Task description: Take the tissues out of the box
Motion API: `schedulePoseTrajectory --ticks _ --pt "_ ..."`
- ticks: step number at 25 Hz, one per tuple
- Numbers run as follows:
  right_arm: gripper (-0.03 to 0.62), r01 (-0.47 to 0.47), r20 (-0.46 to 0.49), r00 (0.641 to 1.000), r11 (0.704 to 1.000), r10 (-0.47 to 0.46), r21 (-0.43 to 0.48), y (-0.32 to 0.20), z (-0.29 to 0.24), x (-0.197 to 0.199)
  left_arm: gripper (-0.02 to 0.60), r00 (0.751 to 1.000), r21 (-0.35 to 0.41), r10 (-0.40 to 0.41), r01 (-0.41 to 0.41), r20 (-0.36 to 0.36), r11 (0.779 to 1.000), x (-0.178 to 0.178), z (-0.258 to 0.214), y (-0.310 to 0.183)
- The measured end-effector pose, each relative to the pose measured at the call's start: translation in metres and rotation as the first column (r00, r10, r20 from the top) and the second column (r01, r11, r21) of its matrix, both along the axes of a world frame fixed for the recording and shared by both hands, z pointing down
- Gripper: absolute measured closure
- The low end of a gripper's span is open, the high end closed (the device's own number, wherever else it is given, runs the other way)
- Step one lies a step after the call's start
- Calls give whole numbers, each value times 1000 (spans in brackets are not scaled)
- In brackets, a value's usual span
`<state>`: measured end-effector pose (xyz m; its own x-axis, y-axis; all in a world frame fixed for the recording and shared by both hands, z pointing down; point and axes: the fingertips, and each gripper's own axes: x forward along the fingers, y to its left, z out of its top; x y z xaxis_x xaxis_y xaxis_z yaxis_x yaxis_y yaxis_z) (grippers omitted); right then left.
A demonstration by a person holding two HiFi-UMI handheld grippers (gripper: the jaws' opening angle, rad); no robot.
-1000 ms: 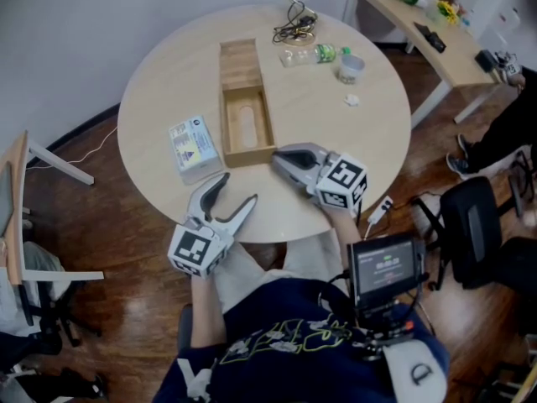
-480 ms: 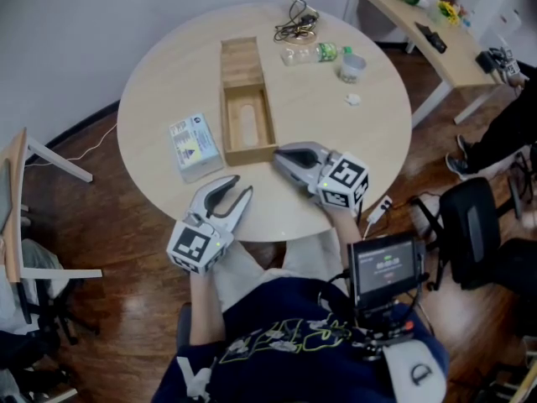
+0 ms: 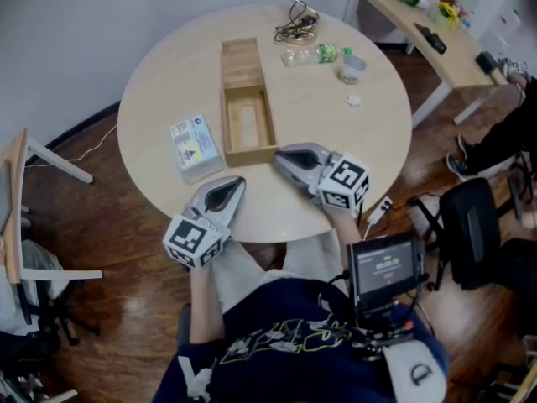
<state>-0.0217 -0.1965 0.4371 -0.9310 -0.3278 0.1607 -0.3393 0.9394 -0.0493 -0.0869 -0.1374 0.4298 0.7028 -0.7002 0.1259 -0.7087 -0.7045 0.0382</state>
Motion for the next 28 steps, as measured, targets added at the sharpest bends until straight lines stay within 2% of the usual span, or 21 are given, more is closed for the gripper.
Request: schedulePoseTrajectory --ticks 4,11,28 --pt "599 -7 -1 1000 1000 7 -1 -2 0 0 581 1000 7 6 -6 3 1000 -1 0 -3" --pt "599 3 6 1000 1000 -3 -1 -1 2 0 581 1000 -27 12 -12 3 1000 0 6 -4" --pt "599 0 5 1000 1000 0 1 -1 0 0 580 1000 -37 -25 25 3 999 -3 6 -9"
